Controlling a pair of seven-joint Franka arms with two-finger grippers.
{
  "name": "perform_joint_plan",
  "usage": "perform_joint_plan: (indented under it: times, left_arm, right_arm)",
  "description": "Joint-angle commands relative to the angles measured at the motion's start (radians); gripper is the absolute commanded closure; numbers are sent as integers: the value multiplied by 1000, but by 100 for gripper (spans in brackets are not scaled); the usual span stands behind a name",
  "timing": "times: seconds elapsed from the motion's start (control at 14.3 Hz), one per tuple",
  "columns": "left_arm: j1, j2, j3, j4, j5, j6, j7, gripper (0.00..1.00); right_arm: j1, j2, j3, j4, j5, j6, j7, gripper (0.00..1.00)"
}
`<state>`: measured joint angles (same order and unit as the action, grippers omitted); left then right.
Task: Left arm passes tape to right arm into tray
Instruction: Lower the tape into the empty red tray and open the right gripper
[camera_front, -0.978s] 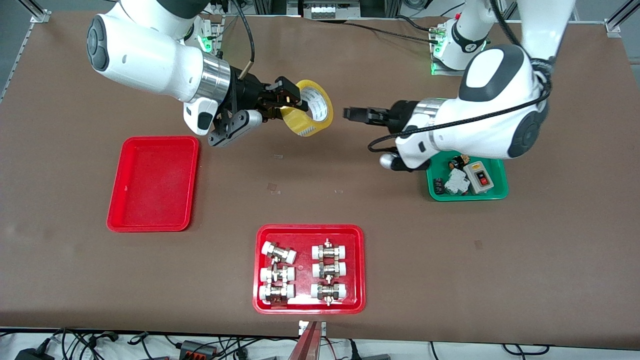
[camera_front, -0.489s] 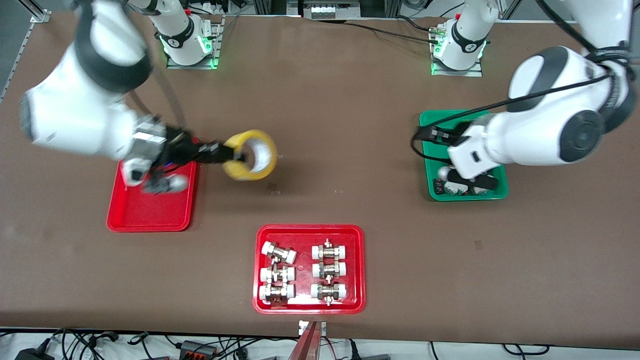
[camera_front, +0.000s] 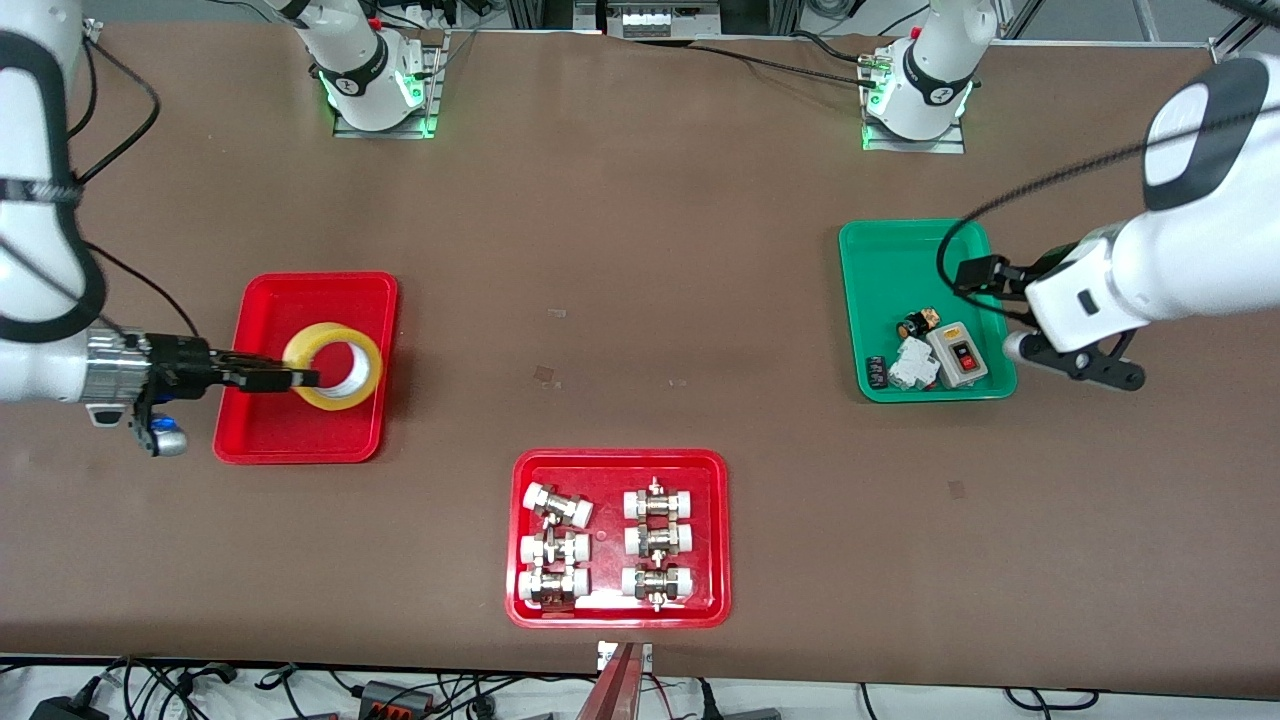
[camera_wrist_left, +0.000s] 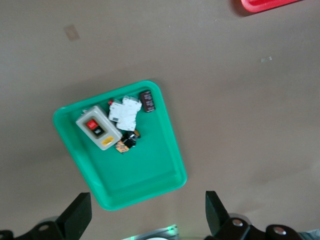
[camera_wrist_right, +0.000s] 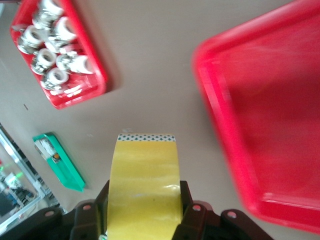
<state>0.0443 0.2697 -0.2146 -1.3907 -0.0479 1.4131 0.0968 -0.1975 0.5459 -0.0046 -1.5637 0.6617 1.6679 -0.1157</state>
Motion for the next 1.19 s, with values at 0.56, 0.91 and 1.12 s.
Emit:
perform_joint_plan:
  times: [0.56,0.91,1.12]
  left_arm:
    - [-1,-366,9,-316,71,122,-16,0]
    - [-1,-340,41,-284,62,139,-14,0]
    - [6,-340,54,-271,66,193,29,0]
  right_arm:
    - [-152,207,26,27,67,-25,-360,58]
    - [-166,246,26,30,78,-25,-407,50]
    - [-166,250,26,30,78,-10,-409,7]
